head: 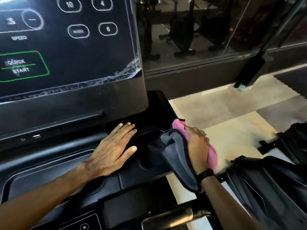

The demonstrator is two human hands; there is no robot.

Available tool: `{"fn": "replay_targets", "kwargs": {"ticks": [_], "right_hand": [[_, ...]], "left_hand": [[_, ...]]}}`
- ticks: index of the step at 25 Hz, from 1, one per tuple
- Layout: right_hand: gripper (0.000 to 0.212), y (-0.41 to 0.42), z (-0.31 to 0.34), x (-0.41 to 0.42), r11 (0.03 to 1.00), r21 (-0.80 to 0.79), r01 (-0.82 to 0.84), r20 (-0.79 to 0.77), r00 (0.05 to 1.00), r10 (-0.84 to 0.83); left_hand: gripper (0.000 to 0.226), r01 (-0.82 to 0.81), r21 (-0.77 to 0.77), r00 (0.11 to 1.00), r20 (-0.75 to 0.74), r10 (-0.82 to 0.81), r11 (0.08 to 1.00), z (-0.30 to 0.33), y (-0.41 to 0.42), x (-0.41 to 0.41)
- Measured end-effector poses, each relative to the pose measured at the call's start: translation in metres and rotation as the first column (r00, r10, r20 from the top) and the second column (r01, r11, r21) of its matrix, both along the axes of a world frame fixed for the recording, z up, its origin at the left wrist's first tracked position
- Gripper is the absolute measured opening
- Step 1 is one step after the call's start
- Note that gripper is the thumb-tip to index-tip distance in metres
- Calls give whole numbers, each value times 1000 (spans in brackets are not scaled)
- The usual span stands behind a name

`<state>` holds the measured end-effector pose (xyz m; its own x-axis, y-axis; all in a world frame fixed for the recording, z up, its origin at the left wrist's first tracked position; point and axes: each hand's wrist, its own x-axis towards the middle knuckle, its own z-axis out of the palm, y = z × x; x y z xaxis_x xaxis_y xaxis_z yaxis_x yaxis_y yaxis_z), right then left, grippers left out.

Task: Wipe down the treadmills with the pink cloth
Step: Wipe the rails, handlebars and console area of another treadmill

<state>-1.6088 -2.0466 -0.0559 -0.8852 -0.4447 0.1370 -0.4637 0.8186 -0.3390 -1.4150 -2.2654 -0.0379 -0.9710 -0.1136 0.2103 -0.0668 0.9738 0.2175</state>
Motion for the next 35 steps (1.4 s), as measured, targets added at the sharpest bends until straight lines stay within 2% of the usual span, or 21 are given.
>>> {"fn": "replay_targets", "kwargs": {"ticks": [2,4,6,8,9,11,13,15,17,18,20,21,23,26,28,29,30,31,32,33,35], "right_hand": [[25,-4,1,5,999,14,-42,-23,999,42],[37,12,10,19,959,-3,-284,-82,956,283],[32,35,9,12,914,-64,-401,-79,915,396],[10,39,-17,-24,924,-166,-346,113,924,366],[15,32,-35,-47,938,-196,-286,207,923,325],[18,3,-56,-88,931,-364,-21,423,887,185],[26,-32,-43,-102,922,-361,140,570,816,100],[33,-46,-18,-89,927,-359,-112,405,876,262],[46,-19,6,-55,840,-343,-421,69,880,470],[49,4,-14,-43,820,-343,-458,34,867,498],[41,40,-57,-41,803,-430,-414,97,862,497],[30,42,-90,-57,849,-411,-331,135,899,416],[15,23,-136,-92,920,-327,-215,327,888,324],[25,-48,-100,-134,938,-342,56,559,814,155],[44,-88,-56,-140,934,-358,-5,493,848,193],[54,-93,-32,-129,917,-395,-51,493,831,258],[61,-86,-13,-109,899,-379,-220,339,871,356],[66,-72,-5,-91,848,-331,-413,152,864,481],[69,-53,1,-73,782,-281,-556,33,809,587],[71,-33,-8,-62,741,-241,-627,-12,765,644],[70,-5,-24,-64,786,-319,-529,110,803,585]], "left_hand": [[68,-11,-2,1000,25,11,1000,-5,5,-3],[68,-12,-3,999,45,13,1000,-8,11,-7],[67,6,-25,999,50,-5,1000,-5,15,-11],[67,13,-40,998,58,-11,999,-5,18,-14],[68,8,-38,998,62,-6,999,-5,19,-13],[69,-3,-31,997,71,5,1000,-4,20,-14],[70,-3,-29,995,96,6,1000,-3,22,-15],[71,2,-28,994,111,1,1000,-1,22,-16],[72,13,-26,993,119,-10,1000,-1,21,-15],[72,25,-29,992,123,-21,999,-1,23,-14],[73,41,-38,992,125,-36,998,-1,24,-16],[72,38,-39,992,124,-33,999,-1,23,-17],[71,38,-21,990,137,-34,999,-1,22,-17],[69,44,-26,989,141,-40,999,1,25,-15],[69,40,-23,990,135,-36,999,1,26,-14],[69,29,-17,991,131,-27,999,1,26,-13],[69,19,-13,992,126,-17,1000,2,26,-12],[70,12,-13,993,118,-10,1000,3,26,-12],[70,7,-16,994,109,-5,1000,3,26,-12],[71,8,-18,995,101,-6,1000,3,27,-12],[70,22,-16,996,91,-21,1000,3,29,-15]]}}
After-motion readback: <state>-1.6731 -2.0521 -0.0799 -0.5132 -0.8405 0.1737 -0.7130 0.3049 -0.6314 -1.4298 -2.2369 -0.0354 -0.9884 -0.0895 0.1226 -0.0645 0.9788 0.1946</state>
